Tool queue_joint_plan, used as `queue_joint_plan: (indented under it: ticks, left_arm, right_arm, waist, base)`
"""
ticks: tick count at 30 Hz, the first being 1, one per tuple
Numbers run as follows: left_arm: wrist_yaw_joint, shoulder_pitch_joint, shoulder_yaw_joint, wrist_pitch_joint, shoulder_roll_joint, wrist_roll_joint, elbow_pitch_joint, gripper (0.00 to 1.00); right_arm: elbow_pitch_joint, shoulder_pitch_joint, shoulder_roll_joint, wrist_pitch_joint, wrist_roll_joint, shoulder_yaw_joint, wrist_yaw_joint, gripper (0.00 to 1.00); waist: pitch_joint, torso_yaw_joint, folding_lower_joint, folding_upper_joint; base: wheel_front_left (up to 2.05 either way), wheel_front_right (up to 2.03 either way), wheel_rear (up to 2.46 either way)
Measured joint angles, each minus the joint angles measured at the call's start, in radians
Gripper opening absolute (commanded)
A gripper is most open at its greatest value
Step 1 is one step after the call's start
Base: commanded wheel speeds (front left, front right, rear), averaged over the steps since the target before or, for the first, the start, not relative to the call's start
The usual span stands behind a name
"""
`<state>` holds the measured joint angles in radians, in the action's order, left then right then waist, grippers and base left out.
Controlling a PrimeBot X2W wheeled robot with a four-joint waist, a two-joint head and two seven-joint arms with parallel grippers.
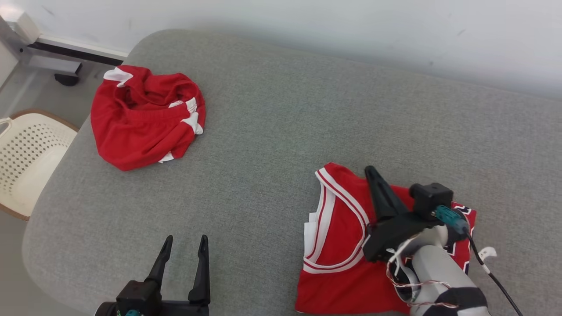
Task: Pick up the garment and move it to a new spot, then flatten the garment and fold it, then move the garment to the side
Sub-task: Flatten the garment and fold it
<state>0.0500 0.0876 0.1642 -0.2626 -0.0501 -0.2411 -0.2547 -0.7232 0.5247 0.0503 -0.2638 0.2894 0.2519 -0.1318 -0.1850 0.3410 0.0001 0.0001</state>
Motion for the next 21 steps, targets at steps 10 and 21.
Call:
queue_joint_plan:
  ticks: [10, 21]
  left_arm:
    - [0.004, -0.013, -0.032, 0.000, 0.000, 0.015, 0.005, 1.00]
    - [0.013, -0.065, -0.072, 0.000, 0.000, 0.034, 0.017, 1.00]
  right_arm:
    - [0.145, -0.134, 0.008, 0.000, -0.097, -0.182, 0.000, 0.00]
    - [0.357, -0.326, 0.035, 0.000, -0.087, -0.253, 0.000, 0.00]
  waist:
    - [0.026, -0.050, -0.0001, 0.0000]
    - [0.068, -0.128, -0.0001, 0.0000]
  base:
    - [0.00, 0.00, 0.00]
    - [0.00, 0.00, 0.00]
